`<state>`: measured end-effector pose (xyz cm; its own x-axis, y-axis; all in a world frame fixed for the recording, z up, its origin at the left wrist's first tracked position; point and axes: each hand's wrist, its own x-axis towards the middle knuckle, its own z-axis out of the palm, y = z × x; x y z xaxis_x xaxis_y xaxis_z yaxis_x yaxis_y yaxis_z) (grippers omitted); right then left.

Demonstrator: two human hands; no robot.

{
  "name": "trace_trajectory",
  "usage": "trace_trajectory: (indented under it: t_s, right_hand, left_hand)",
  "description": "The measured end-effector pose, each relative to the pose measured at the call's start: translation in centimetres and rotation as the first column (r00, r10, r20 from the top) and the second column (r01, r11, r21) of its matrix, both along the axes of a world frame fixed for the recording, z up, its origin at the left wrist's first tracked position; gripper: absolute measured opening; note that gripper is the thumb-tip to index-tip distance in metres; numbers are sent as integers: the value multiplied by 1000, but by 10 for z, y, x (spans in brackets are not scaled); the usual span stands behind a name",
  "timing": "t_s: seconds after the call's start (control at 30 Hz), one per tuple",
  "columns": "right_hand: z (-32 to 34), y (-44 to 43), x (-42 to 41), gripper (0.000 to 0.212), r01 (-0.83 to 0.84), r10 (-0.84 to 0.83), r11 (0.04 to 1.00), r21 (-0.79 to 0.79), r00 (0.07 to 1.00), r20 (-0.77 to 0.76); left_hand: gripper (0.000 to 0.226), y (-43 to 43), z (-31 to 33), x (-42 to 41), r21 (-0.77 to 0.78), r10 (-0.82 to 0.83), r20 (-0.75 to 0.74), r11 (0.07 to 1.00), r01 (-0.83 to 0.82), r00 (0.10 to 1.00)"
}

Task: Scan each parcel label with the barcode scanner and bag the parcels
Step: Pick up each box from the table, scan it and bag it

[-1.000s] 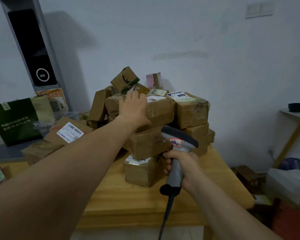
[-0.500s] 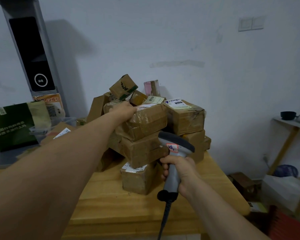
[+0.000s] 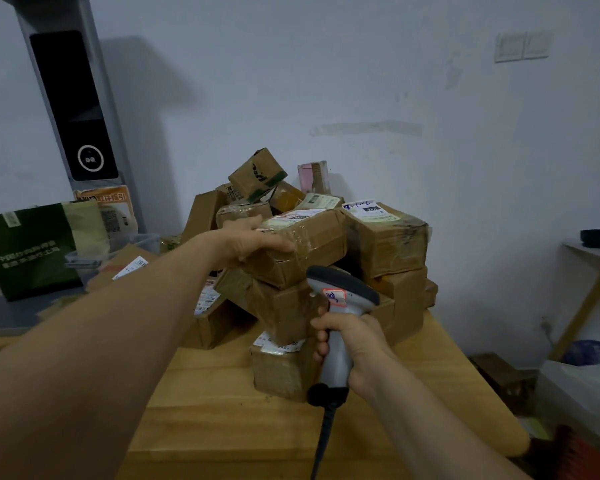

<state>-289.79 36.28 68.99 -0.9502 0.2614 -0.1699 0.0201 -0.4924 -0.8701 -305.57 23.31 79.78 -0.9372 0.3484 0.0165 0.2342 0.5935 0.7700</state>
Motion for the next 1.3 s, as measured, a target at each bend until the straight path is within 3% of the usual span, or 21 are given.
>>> trace_trajectory:
  t_s: [0.13,0.27,0.43,0.5,0.6,0.7,0.83,1.03,1.17,1.3]
  right_hand:
    - [-1,-6,1,14,-3,3,1000,3,1000,9]
    - [2,-14,8,15,-5,5,1000,4,1000,7]
    - [6,-36,28,15,-38,39,997,67,999,-17]
    - [10,-49,37,15,-61,66,990,130,997,-33]
    - [15,-75,51,13,-101,129,948,302,989,-76]
    - [19,-105,66,14,-141,223,841,522,970,-97]
    - [17,-143,78,14,-135,271,698,703,959,-85]
    - [9,-181,93,25,-49,308,500,865,943,-125]
    - [13,-193,98,29,5,369,454,891,909,-193]
    - [16,-202,98,26,56,410,301,952,894,-182]
  left_hand:
    - [135,-5,1,16,32,71,-250,997,-65,966]
    - [138,-31,-2,27,-1,47,-511,998,-55,858]
    - [141,-81,2,53,-75,66,-626,987,-145,777]
    - [142,-104,6,68,-180,3,-658,970,-162,753]
    - [145,-145,12,88,-407,-121,-656,888,-215,745]
    - [143,-185,21,109,-587,-197,-599,766,-260,776]
    - [145,-228,27,128,-757,-252,-513,584,-294,821]
    - [143,-264,21,151,-844,-264,-442,446,-298,857]
    - [143,-279,14,158,-862,-264,-428,407,-303,864]
    - [141,-285,11,165,-867,-255,-414,404,-292,874]
